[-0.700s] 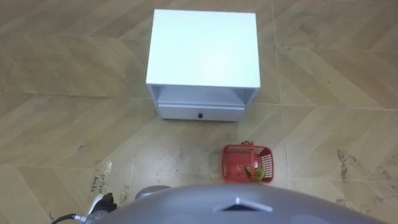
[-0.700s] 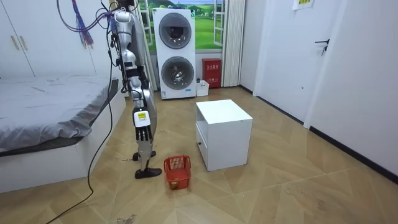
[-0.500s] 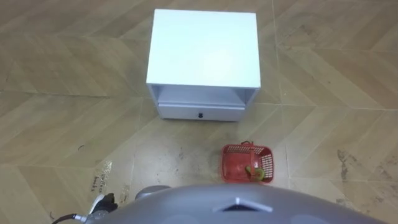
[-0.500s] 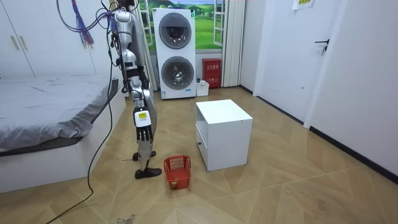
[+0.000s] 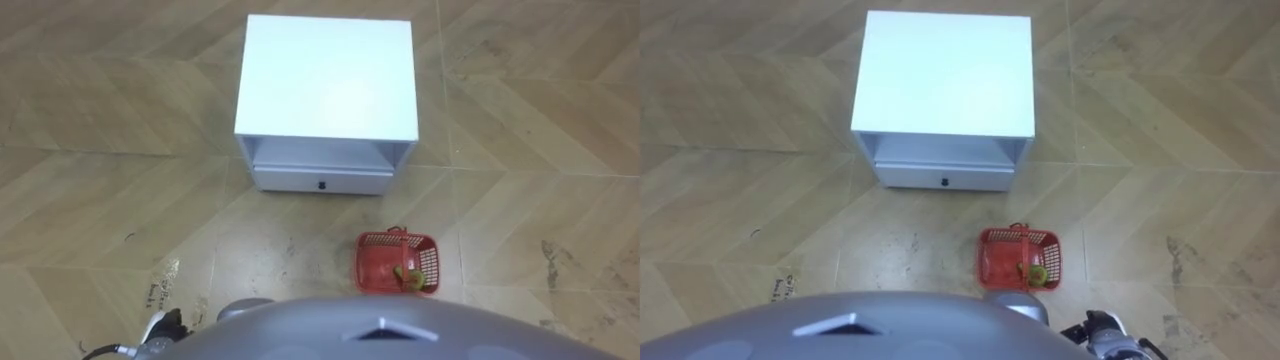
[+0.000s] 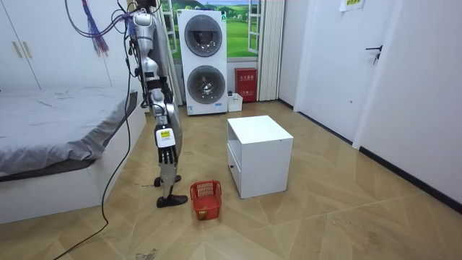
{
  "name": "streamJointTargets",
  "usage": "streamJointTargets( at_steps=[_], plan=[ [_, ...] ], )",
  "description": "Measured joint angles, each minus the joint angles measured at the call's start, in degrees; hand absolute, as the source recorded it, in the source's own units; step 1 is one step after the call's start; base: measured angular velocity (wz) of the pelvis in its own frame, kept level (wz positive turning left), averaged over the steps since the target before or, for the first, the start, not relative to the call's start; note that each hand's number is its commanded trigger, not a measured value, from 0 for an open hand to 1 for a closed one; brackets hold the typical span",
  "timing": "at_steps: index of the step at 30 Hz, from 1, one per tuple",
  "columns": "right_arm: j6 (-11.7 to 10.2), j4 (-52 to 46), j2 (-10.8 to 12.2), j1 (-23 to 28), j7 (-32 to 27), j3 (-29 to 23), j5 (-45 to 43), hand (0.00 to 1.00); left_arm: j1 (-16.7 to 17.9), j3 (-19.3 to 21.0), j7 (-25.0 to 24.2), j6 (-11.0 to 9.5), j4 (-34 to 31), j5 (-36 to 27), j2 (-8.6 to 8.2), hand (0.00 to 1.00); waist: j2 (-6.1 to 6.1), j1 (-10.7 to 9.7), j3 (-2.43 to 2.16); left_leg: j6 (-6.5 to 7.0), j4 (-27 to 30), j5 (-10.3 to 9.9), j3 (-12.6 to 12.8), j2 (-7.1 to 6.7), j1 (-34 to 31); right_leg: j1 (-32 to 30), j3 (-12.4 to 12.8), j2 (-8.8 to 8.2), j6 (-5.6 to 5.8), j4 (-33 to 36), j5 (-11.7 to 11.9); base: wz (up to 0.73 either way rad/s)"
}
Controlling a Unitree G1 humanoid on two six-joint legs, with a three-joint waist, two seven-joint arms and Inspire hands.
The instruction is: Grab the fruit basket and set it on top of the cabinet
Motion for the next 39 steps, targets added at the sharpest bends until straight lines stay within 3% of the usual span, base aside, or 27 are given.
streamJointTargets(
  at_steps=[10,16,19,20,21,22,24,26,27,28,29,30,32,33,35,37,38,39],
  plan=[
    [0.19,-0.51,0.03,0.32,0.1,0.01,0.26,0.0,0.57,0.18,0.43,-0.26,0.01,-0.05,-0.15,0.0,-0.01,-0.1,0.04,0.09,0.43,-0.02,-1.44,-0.6,0.08,-0.1,-0.15,-0.59,0.32,1.03,-0.68,0.02],
    [0.47,-1.33,0.02,0.94,0.13,-0.12,0.41,0.0,0.5,0.1,0.56,-0.26,0.05,-0.05,-0.13,0.0,0.0,-0.24,0.03,1.14,2.29,-0.7,-2.6,-1.55,-1.55,-1.64,-1.51,-1.89,0.94,4.13,-2.29,0.12],
    [0.83,-1.75,-0.1,-0.17,-0.05,-0.25,2.76,0.0,-0.99,0.26,0.74,-0.32,0.04,-0.48,-0.06,0.0,0.11,-0.16,-0.01,1.84,4.87,-1.14,-2.36,-2.36,-5.55,-5.97,-1.6,-2.99,1.41,7.88,-2.96,0.0],
    [0.8,-1.78,-0.17,-1.04,-0.36,-0.72,3.16,0.0,-1.67,0.27,1.11,-0.39,0.15,-0.52,-0.03,0.0,0.31,-0.19,0.09,2.08,6.55,-1.28,-2.33,-2.74,-7.56,-8.05,-1.61,-3.51,1.58,9.52,-3.07,0.0],
    [0.82,-1.75,-0.21,-2.17,-0.83,-2.13,3.12,0.0,-2.75,0.43,1.23,-0.4,0.32,-0.51,0.01,0.0,0.47,-0.21,0.58,2.65,8.09,-1.61,-2.11,-2.97,-9.49,-9.82,-1.58,-3.79,1.71,10.75,-3.0,0.0],
    [0.83,-1.7,-0.21,-2.74,-1.09,-2.82,3.14,0.0,-3.21,0.8,1.29,-0.48,0.46,-0.51,0.04,0.0,0.61,-0.19,0.59,2.79,8.76,-1.69,-1.99,-3.07,-10.55,-10.86,-1.5,-3.92,1.86,11.2,-2.9,0.0],
    [0.76,-2.1,-0.52,-4.1,-2.15,-3.43,3.78,0.0,-4.98,1.97,1.48,-1.26,1.97,-0.55,0.48,0.0,0.65,-0.35,0.62,3.53,10.86,-1.69,-1.9,-3.65,-14.64,-13.87,-0.68,-4.3,2.61,11.73,-1.63,-0.08],
    [0.85,-2.55,-1.18,-5.09,-2.51,-3.49,5.14,0.0,-5.32,2.57,1.58,-1.95,2.8,-0.6,0.6,0.0,1.49,-0.32,0.21,4.8,10.73,-0.9,-0.06,-3.28,-17.47,-15.42,0.07,-4.19,3.44,9.28,0.95,-0.16],
    [0.92,-3.13,-1.26,-5.91,-2.65,-3.51,5.89,0.0,-5.42,3.45,1.64,-2.42,3.05,-0.52,0.98,0.0,2.37,-0.45,0.18,5.76,11.46,-0.99,2.47,-2.12,-19.66,-17.29,-3.48,-5.04,2.78,13.13,0.14,0.0],
    [0.86,-3.57,-1.14,-5.94,-2.69,-3.5,6.73,0.0,-5.58,3.89,1.65,-2.52,3.0,-0.45,1.3,0.0,1.93,-0.61,0.47,6.09,11.9,-1.1,3.22,-2.26,-20.26,-18.43,-5.89,-6.25,2.45,18.4,-1.92,0.35],
    [0.91,-3.27,-0.89,-5.24,-2.67,-4.1,8.01,0.0,-5.66,4.15,1.69,-2.69,3.03,-0.49,2.07,0.0,0.53,-0.3,0.49,6.77,12.24,-1.02,4.39,-3.21,-20.85,-19.32,-8.64,-8.87,2.45,29.08,-5.12,0.42],
    [1.09,-2.64,-1.01,-5.18,-2.7,-4.57,9.09,0.0,-5.31,4.14,1.61,-2.65,3.1,-0.74,2.6,0.0,-0.56,0.58,0.39,7.34,12.75,-1.0,4.78,-4.23,-21.63,-18.64,-8.42,-10.11,2.62,37.56,-5.67,0.26],
    [0.09,-2.7,-1.41,-5.67,-2.85,-4.38,10.41,0.0,-5.05,4.12,1.56,-2.39,2.99,-2.55,3.15,0.0,-1.78,1.73,-0.06,8.12,15.86,-1.63,5.64,-4.55,-25.04,-14.82,-8.04,-11.17,3.34,42.65,-4.84,-0.12],
    [-1.05,-2.7,-1.45,-7.16,-3.15,-4.24,12.82,0.0,-5.47,4.14,1.61,-2.05,3.12,-4.07,3.57,0.0,-2.66,1.73,-0.17,8.43,18.63,-1.89,5.78,-4.56,-28.08,-11.83,-7.86,-11.83,3.19,41.91,-3.2,-0.12],
    [-2.15,-2.58,-1.49,-9.97,-3.14,-3.41,15.12,0.0,-6.66,4.15,1.68,-1.82,3.98,-5.22,3.89,0.0,-3.09,1.66,0.08,8.67,23.3,-2.04,5.72,-4.1,-33.96,-7.84,-7.51,-12.85,3.29,37.94,-1.52,-0.04],
    [-3.83,-2.19,-1.4,-12.6,-2.8,-1.23,16.79,0.0,-8.59,4.06,1.87,-1.77,4.04,-6.9,4.32,0.0,-3.53,1.78,0.3,8.93,29.96,-2.21,4.49,-3.52,-40.59,-5.58,-7.05,-13.69,3.72,33.12,-1.69,-0.12],
    [-4.17,-1.91,-1.42,-14.37,-2.61,-0.19,18.23,0.0,-9.87,4.06,2.79,-2.23,4.15,-9.01,4.51,0.0,-3.67,1.84,0.65,8.84,35.71,-2.45,2.0,-3.46,-45.56,-5.59,-6.36,-13.43,6.32,31.96,-6.96,-0.1],
    [-4.33,-1.65,-1.45,-15.18,-2.57,0.48,19.56,0.0,-10.83,4.04,3.41,-2.87,4.24,-11.59,4.62,0.0,-3.78,1.77,0.91,7.94,41.28,-2.96,-1.05,-3.85,-49.91,-7.03,-6.48,-13.07,5.92,34.39,-12.41,-0.06]
  ],
)
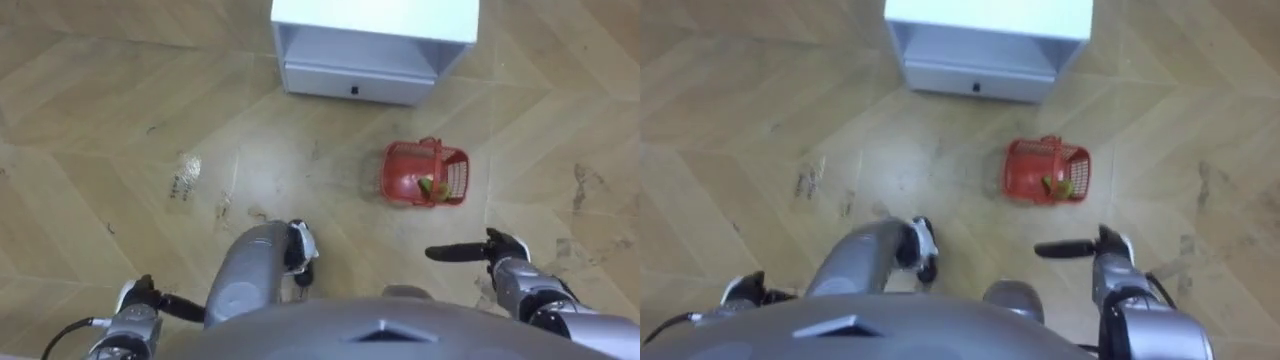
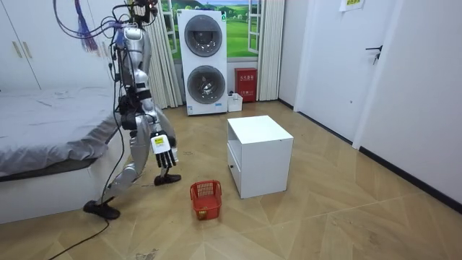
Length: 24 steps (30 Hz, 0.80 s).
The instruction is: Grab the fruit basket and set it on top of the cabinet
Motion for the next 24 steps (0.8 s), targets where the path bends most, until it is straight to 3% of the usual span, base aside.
streamJointTargets(
  at_steps=[1,2,3,4,5,6,7,9,10,12,16,20,24],
  plan=[
    [-0.03,0.32,-0.06,-0.27,0.0,0.33,0.93,0.0,-0.32,-0.09,0.29,-0.18,0.1,-0.72,-0.03,0.0,0.12,0.03,0.08,-0.85,2.57,-0.53,-1.17,-0.37,-1.85,-1.0,0.06,0.38,-0.16,1.93,-2.08,0.05],
    [0.03,1.24,-0.14,-0.57,0.0,0.72,2.24,0.0,-1.07,-0.55,0.81,-1.02,1.56,-1.93,0.05,0.0,-0.02,0.1,-0.02,-2.71,6.85,-2.57,-3.84,-1.53,-4.81,-3.42,0.36,0.41,-0.28,7.9,-6.17,0.2],
    [0.61,2.02,-0.49,-0.56,-0.01,0.6,3.76,0.0,-2.5,-1.56,1.1,-1.72,2.9,-3.4,0.14,0.0,-0.11,0.16,-0.06,-3.1,11.22,-4.98,-5.15,-2.22,-7.81,-6.41,1.12,-0.23,-0.12,15.36,-9.91,0.25],
    [0.68,2.41,-0.71,-0.56,-0.02,0.6,4.32,0.0,-3.37,-1.88,1.32,-2.03,3.75,-4.18,0.16,0.0,-0.44,0.28,0.07,-3.02,13.84,-6.06,-5.17,-2.77,-9.57,-8.44,1.68,-0.9,-0.22,19.89,-11.38,0.26],
    [0.66,3.09,-1.1,-0.49,-0.04,0.61,5.79,0.0,-4.38,-3.01,1.84,-2.52,5.2,-5.45,0.33,0.0,-1.2,0.53,0.52,-2.83,19.66,-8.19,-4.72,-3.47,-13.11,-12.17,2.75,-2.02,0.06,29.49,-13.26,0.3],
    [0.66,3.41,-1.38,0.02,-0.07,0.6,7.57,0.0,-5.22,-4.41,2.14,-3.13,6.52,-7.29,0.61,0.0,-1.59,0.55,0.49,-2.33,25.39,-10.45,-4.46,-3.94,-16.88,-15.4,3.43,-2.65,0.32,38.01,-13.92,0.32],
    [0.63,3.42,-1.43,0.33,-0.06,0.62,8.37,0.0,-5.46,-4.74,2.3,-3.4,6.75,-7.78,0.73,0.0,-1.76,0.74,0.47,-1.9,28.16,-11.46,-4.18,-3.93,-18.63,-16.84,3.7,-2.83,0.37,41.9,-14.01,0.31],
    [0.41,3.44,-1.5,0.92,0.04,0.47,10.54,0.0,-5.8,-5.68,3.41,-5.0,8.06,-9.13,1.21,0.0,-2.13,1.77,0.58,-0.73,37.82,-15.32,-2.92,-4.1,-23.29,-20.14,5.01,-3.98,0.42,54.5,-14.06,0.14],
    [0.11,3.45,-1.48,0.89,0.11,0.43,10.81,0.0,-5.72,-5.89,3.8,-5.19,8.55,-9.62,1.37,0.0,-2.24,1.71,0.54,-0.45,39.79,-16.21,-2.61,-4.35,-24.04,-20.47,5.24,-4.39,0.41,57.0,-14.07,0.18],
    [-1.04,3.39,-1.47,0.96,0.28,0.57,12.23,0.0,-4.48,-8.16,6.11,-6.04,8.86,-11.56,2.26,0.0,-2.55,0.91,0.61,0.6,46.49,-19.01,-0.71,-5.19,-26.22,-21.2,6.03,-6.67,0.4,65.77,-14.08,0.27],
    [-1.09,3.32,-1.48,1.38,0.2,0.66,12.48,0.0,-3.3,-9.34,8.47,-7.4,8.75,-11.6,3.15,0.0,-3.14,-0.1,0.48,0.92,52.25,-20.83,1.21,-5.15,-28.0,-21.3,8.38,-7.69,0.41,73.94,-14.08,0.17],
    [-1.04,2.73,-1.49,1.64,-0.67,0.65,12.52,0.0,-1.93,-11.08,9.19,-7.5,8.81,-13.81,3.38,0.0,-3.86,-2.05,0.62,-0.92,55.06,-21.22,1.27,-5.11,-28.22,-20.74,9.19,-7.72,0.24,78.78,-14.18,0.05],
    [-1.07,0.82,-2.08,1.7,-3.83,0.62,11.95,0.0,-0.74,-13.61,9.19,-8.56,8.83,-13.85,2.93,0.0,-4.02,-4.54,0.67,-3.29,56.61,-21.14,0.45,-4.68,-28.61,-20.69,9.4,-7.64,-1.03,81.94,-15.08,0.01]
  ],
)
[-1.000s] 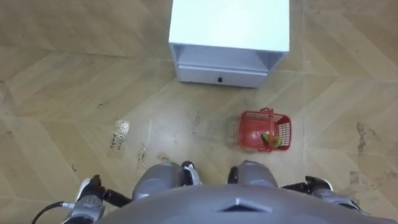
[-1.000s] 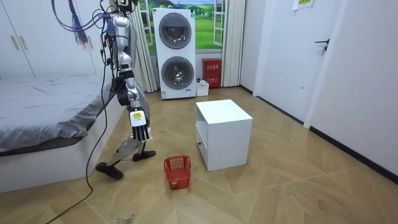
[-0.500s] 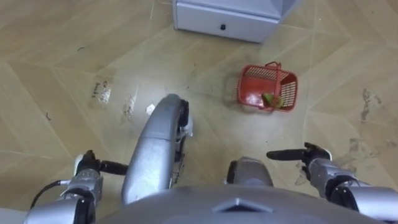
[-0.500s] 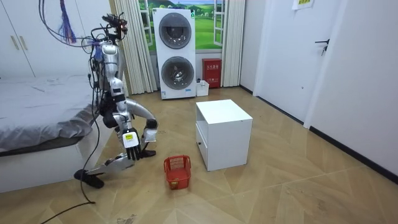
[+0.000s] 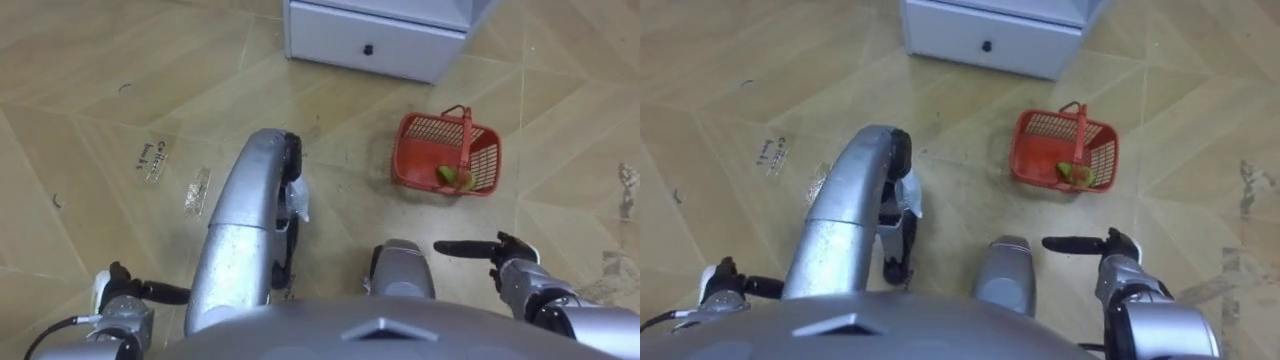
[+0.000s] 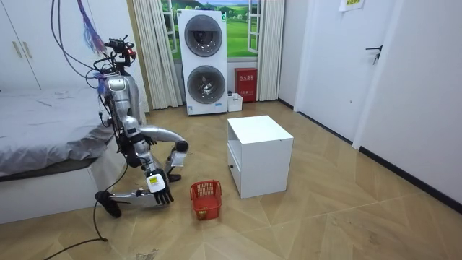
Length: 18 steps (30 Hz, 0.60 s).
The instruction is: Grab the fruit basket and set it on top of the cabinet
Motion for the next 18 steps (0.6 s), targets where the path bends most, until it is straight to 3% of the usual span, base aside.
streamJointTargets(
  at_steps=[5,6,7,8,11,18],
  plan=[
    [-0.15,-7.37,-0.39,0.09,-3.23,-0.01,-2.51,0.0,0.9,-1.77,-0.22,-1.0,-0.01,0.15,-0.03,0.0,-0.63,-2.36,-0.18,-2.31,2.29,-0.3,-0.26,0.68,-1.23,0.43,0.24,0.09,-0.89,3.88,-2.7,-0.03],
    [-0.23,-9.04,-0.68,-0.18,-3.75,0.01,-2.98,0.0,0.95,-2.27,-0.31,-1.07,-0.02,0.15,-0.26,0.0,-0.66,-2.29,0.16,-2.44,3.35,-0.25,-0.65,0.9,-1.54,0.57,0.37,0.58,-1.19,4.94,-3.16,-0.12],
    [-0.26,-9.69,-0.91,-0.59,-3.95,0.03,-3.19,0.0,0.99,-2.35,-0.48,-1.19,-0.02,0.16,-0.8,0.0,-0.42,-2.06,0.28,-2.69,3.45,-0.15,-1.34,0.85,-1.76,0.64,0.52,1.4,-1.3,4.9,-3.26,-0.19],
    [-0.32,-11.19,-0.84,-1.14,-4.27,0.12,-3.18,0.0,1.28,-2.77,-1.04,-1.37,0.01,0.15,-1.07,0.0,-0.38,-2.04,0.29,-3.95,3.2,0.52,-1.99,0.49,-1.85,0.57,0.72,1.7,-1.34,4.98,-3.38,-0.15],
    [-0.92,-14.31,-0.88,-1.8,-4.74,0.14,-2.69,0.0,2.04,-3.27,-1.81,-1.53,-0.05,0.11,-1.21,0.0,-0.14,-1.96,0.12,-5.17,3.06,1.13,-3.72,-0.44,-2.07,0.6,0.67,2.73,-1.34,4.86,-3.38,-0.07],
    [-1.72,-19.67,-1.42,-3.54,-8.07,0.03,-4.0,0.0,3.52,-6.73,-1.91,-2.54,0.53,0.12,-1.04,0.0,0.29,-1.91,0.06,-5.26,3.0,1.17,-4.03,-0.46,-3.15,-0.56,0.18,2.8,-1.33,5.09,-3.38,0.03]
  ],
)
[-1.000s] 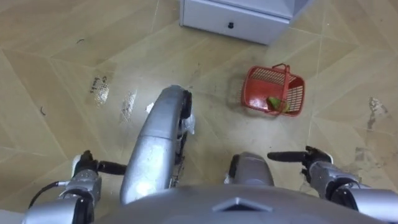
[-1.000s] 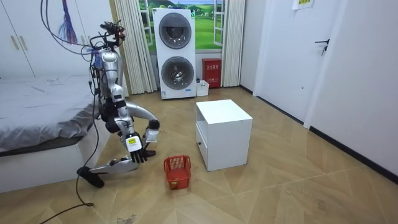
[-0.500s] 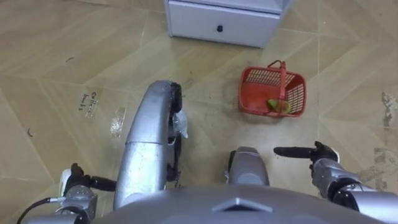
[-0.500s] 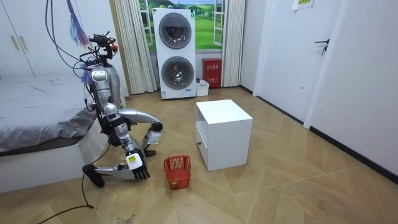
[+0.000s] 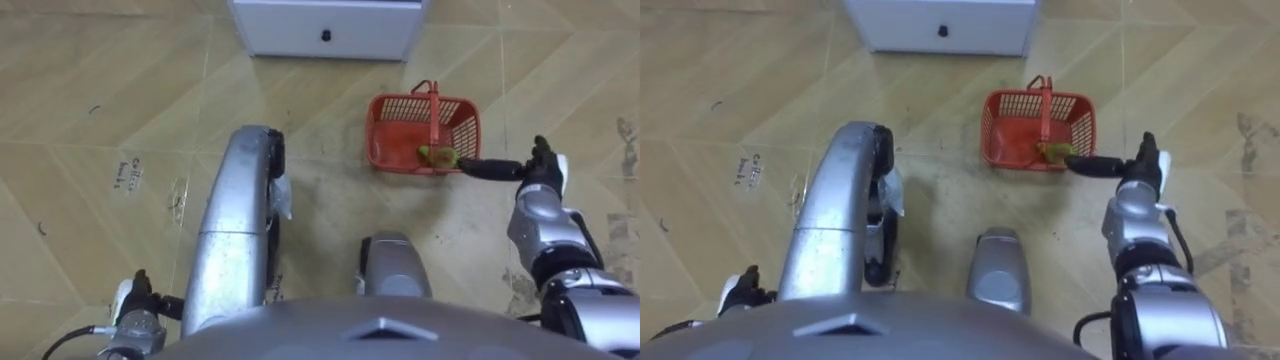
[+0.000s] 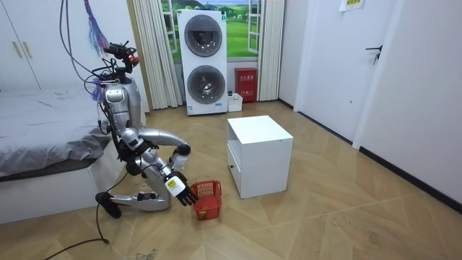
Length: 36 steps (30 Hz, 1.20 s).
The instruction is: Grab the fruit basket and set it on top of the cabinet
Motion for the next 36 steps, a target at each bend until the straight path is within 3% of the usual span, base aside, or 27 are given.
streamJointTargets(
  at_steps=[4,5,13,23,30,36],
  plan=[
    [-0.45,-0.35,-0.46,-1.65,-0.1,0.06,-0.16,0.0,-0.37,-1.19,0.02,-0.32,0.13,-0.02,0.01,0.0,0.69,1.04,0.33,-0.45,-0.68,-0.23,0.94,0.13,-1.15,-1.96,0.37,-0.85,0.24,1.21,-0.13,0.07],
    [-0.44,-0.34,-0.92,-2.11,-0.12,0.07,-0.12,0.0,-0.56,-1.49,0.03,-0.68,0.11,-0.04,0.02,0.0,1.25,1.85,0.75,-0.98,-0.81,-0.48,1.05,0.29,-1.4,-2.41,0.48,-0.96,0.25,1.68,-0.13,0.0],
    [-0.65,-0.19,-2.28,-3.53,-0.21,1.61,0.01,0.0,0.58,-2.55,0.06,-1.02,0.18,-2.33,0.47,0.0,2.89,5.51,1.13,-1.13,-0.86,0.06,1.81,0.68,-2.45,-4.22,1.49,-1.32,0.26,2.78,-0.14,0.0],
    [-1.01,1.91,-6.05,-4.85,2.24,5.57,2.27,0.0,0.98,-5.61,-2.17,-0.79,0.01,-4.61,0.5,0.0,3.67,7.82,1.19,-0.98,-1.24,0.33,3.51,1.85,-4.22,-7.88,3.85,-1.81,0.6,3.95,-0.33,-0.05],
    [-0.97,4.46,-6.8,-7.06,4.6,5.68,6.04,0.0,1.02,-8.94,-4.05,0.26,-0.63,-6.7,0.99,0.0,3.69,8.68,1.26,-0.52,-1.62,0.98,4.65,2.24,-4.8,-9.19,4.65,-2.57,0.77,4.88,-0.42,0.0],
    [-0.94,6.82,-8.0,-7.91,6.94,5.73,12.67,0.0,0.78,-8.95,-5.77,0.99,-1.15,-6.78,2.12,0.0,3.99,9.25,1.28,-0.32,-1.7,1.25,5.0,2.22,-5.34,-9.73,4.57,-2.92,0.82,5.02,-0.45,0.02]
  ],
)
